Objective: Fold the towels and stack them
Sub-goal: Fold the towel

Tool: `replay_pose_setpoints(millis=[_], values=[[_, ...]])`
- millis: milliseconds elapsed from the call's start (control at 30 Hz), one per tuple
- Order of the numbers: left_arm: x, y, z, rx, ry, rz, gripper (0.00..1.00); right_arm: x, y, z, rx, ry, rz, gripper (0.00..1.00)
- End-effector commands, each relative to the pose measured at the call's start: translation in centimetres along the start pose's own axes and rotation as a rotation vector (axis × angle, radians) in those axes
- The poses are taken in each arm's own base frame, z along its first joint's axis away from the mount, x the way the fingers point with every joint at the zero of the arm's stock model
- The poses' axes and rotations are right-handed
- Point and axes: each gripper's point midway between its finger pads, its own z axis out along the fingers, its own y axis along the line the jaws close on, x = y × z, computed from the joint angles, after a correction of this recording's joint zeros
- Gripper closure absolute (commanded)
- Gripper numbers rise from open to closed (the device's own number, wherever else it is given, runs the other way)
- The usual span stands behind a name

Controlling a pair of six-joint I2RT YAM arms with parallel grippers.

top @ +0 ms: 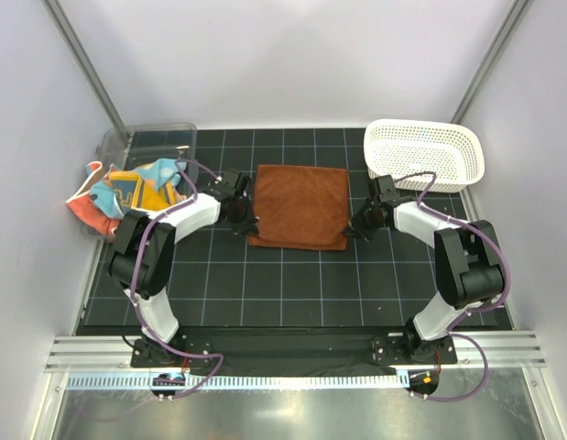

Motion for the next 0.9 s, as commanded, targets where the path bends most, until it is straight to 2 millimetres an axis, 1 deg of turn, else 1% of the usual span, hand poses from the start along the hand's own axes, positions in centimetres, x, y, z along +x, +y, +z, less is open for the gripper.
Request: replay_pose_setpoints(millis=[0, 33, 67, 100, 133, 167, 200, 233, 267, 300, 333, 367, 400, 433, 467, 500, 600, 667, 767, 867], values=[[-2.2, -1.9, -1.3, 0.019, -0.045, 0.02, 1.0, -0.7, 3.3, -1.0, -0.101, -0.003, -0.06, 0.99], [-2.0, -1.7, -1.7, -0.003, -0.029, 0.021, 1.0, -0.8, 3.8, -1.3, -0.114, -0.001, -0.073, 0.99], [-2.2, -1.9, -2.3, -0.003, -0.031, 0.028, 1.0, -1.0, 4.1, -1.6, -0.117, -0.003, -0.082, 0.99], [-2.7, -2.4, -3.2, 0.009, -0.048, 0.039, 1.0, -1.4, 5.0, -2.6, -0.137, -0.019, -0.1, 0.99], [-3.0, -2.2, -3.8, -0.004, -0.064, 0.044, 1.0, -1.4, 5.1, -3.0, -0.143, -0.022, -0.115, 0.99], [-2.7, -1.6, -4.2, -0.028, -0.062, 0.048, 1.0, -1.2, 5.1, -3.4, -0.155, -0.024, -0.137, 0.99], [-2.5, -1.2, -4.4, -0.041, -0.066, 0.052, 1.0, -0.7, 4.5, -3.7, -0.156, -0.026, -0.144, 0.99], [-2.5, -1.0, -4.8, -0.041, -0.082, 0.055, 1.0, -0.7, 4.5, -3.7, -0.179, -0.04, -0.157, 0.99], [-1.5, 0.0, -4.1, -0.054, -0.064, 0.055, 1.0, -0.1, 4.0, -3.5, -0.191, -0.029, -0.166, 0.99], [-1.0, 0.4, -3.8, -0.054, -0.056, 0.054, 1.0, 0.8, 2.3, -2.7, -0.167, -0.01, -0.16, 0.99], [0.6, 1.6, -2.9, -0.068, -0.013, 0.05, 1.0, 0.9, 2.0, -2.4, -0.178, -0.017, -0.168, 0.99], [0.7, 1.6, -2.4, -0.051, -0.014, 0.049, 1.0, 1.8, 0.8, -1.8, -0.162, 0.006, -0.163, 0.99], [1.4, 1.8, -2.0, -0.044, 0.003, 0.047, 1.0, 2.1, 0.3, -1.4, -0.158, 0.013, -0.162, 0.99], [1.8, 1.8, -1.8, -0.029, 0.012, 0.038, 1.0, 2.1, 0.2, -1.1, -0.168, 0.014, -0.165, 0.99], [2.6, 2.5, -1.5, -0.033, 0.027, 0.036, 1.0, 2.6, -0.4, -0.9, -0.165, 0.026, -0.162, 0.99], [2.6, 2.3, -1.4, -0.017, 0.016, 0.038, 1.0, 2.7, -0.5, -0.9, -0.165, 0.021, -0.168, 0.99], [3.1, 2.5, -1.5, -0.009, 0.02, 0.049, 1.0, 2.5, -0.9, -1.1, -0.161, -0.005, -0.198, 0.99], [3.2, 2.2, -1.5, 0.013, 0.024, 0.056, 1.0, 2.5, -1.0, -1.2, -0.163, -0.005, -0.206, 0.99], [3.3, 2.2, -1.7, 0.019, 0.023, 0.055, 1.0, 2.8, -0.6, -1.3, -0.185, 0.01, -0.214, 0.99], [2.2, 1.1, -3.0, 0.035, -0.001, 0.063, 1.0, 2.5, 0.6, -2.2, -0.218, 0.004, -0.227, 0.99]])
